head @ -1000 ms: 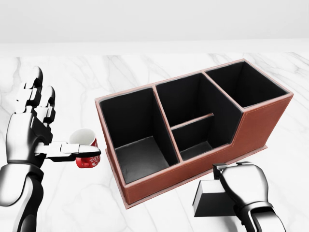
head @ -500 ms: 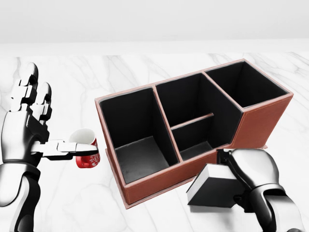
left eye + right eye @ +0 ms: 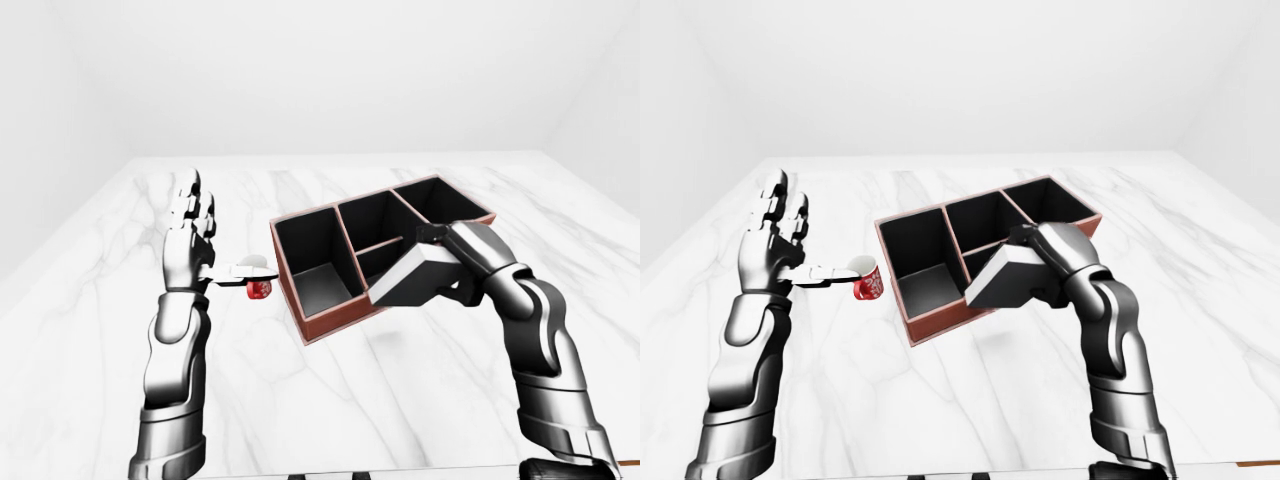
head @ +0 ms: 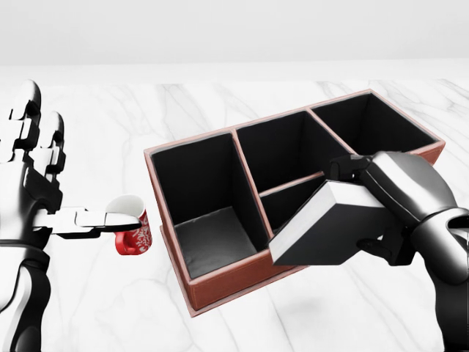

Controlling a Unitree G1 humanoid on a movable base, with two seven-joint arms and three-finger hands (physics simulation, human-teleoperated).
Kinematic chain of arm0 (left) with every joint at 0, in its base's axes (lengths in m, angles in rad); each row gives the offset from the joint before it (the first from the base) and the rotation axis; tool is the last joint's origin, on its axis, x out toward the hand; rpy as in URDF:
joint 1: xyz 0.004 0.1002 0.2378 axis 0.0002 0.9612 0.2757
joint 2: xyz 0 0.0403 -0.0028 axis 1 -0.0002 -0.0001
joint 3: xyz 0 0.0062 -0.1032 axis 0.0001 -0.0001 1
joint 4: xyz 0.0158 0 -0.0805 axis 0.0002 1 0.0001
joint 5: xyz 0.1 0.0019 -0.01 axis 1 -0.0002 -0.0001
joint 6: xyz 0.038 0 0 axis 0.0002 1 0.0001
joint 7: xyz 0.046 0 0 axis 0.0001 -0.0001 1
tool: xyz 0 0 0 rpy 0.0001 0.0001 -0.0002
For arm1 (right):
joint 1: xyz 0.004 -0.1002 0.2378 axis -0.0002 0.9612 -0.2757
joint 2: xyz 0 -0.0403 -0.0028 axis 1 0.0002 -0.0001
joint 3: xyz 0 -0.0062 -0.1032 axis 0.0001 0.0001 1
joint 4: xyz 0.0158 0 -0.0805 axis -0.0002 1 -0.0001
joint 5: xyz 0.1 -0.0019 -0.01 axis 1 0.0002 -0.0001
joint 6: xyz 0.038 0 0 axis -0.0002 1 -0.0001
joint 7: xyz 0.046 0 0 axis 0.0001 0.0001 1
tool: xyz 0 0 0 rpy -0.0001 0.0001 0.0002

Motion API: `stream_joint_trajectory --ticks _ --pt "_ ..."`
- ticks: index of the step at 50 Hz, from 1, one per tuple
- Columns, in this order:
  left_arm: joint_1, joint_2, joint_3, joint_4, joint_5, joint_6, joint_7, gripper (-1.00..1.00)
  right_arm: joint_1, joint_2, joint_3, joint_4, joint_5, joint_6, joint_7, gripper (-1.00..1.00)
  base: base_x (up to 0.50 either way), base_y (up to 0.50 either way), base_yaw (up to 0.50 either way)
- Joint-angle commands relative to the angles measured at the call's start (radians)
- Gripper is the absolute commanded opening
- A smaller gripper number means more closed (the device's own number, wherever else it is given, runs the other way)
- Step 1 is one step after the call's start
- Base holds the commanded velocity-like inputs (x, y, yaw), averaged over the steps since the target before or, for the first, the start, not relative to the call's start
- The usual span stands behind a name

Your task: Pick up the book and place it in the left compartment of the caddy.

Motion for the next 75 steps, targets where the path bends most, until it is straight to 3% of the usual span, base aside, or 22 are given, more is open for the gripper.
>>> stream_joint_trajectory --ticks 1,12,30,48,62,75 --pt "0.006 0.002 0.005 -0.013 0.000 0.000 -0.001 1.00 -0.141 -0.046 -0.027 -0.021 0.103 0.000 0.076 -1.00 0.00 0.00 0.00" --pt "0.010 -0.003 0.001 -0.010 0.001 0.000 -0.002 1.00 -0.354 -0.009 0.068 0.158 0.058 0.000 0.042 -1.00 0.00 0.00 0.00" --pt "0.015 0.008 0.017 -0.012 -0.008 0.000 -0.009 1.00 -0.580 0.092 0.175 0.460 -0.110 0.000 -0.078 -1.00 0.00 0.00 0.00" --pt "0.033 0.013 0.032 -0.006 -0.023 0.000 -0.014 1.00 -0.622 0.179 0.222 0.506 -0.193 0.000 -0.091 -1.00 0.00 0.00 0.00" --pt "0.036 0.015 0.036 0.017 -0.030 0.000 -0.018 1.00 -0.686 0.231 0.266 0.677 -0.354 0.000 -0.248 -1.00 0.00 0.00 0.00" --pt "0.038 0.016 0.038 0.029 -0.034 0.000 -0.018 1.00 -0.702 0.261 0.282 0.744 -0.420 0.000 -0.318 -1.00 0.00 0.00 0.00"
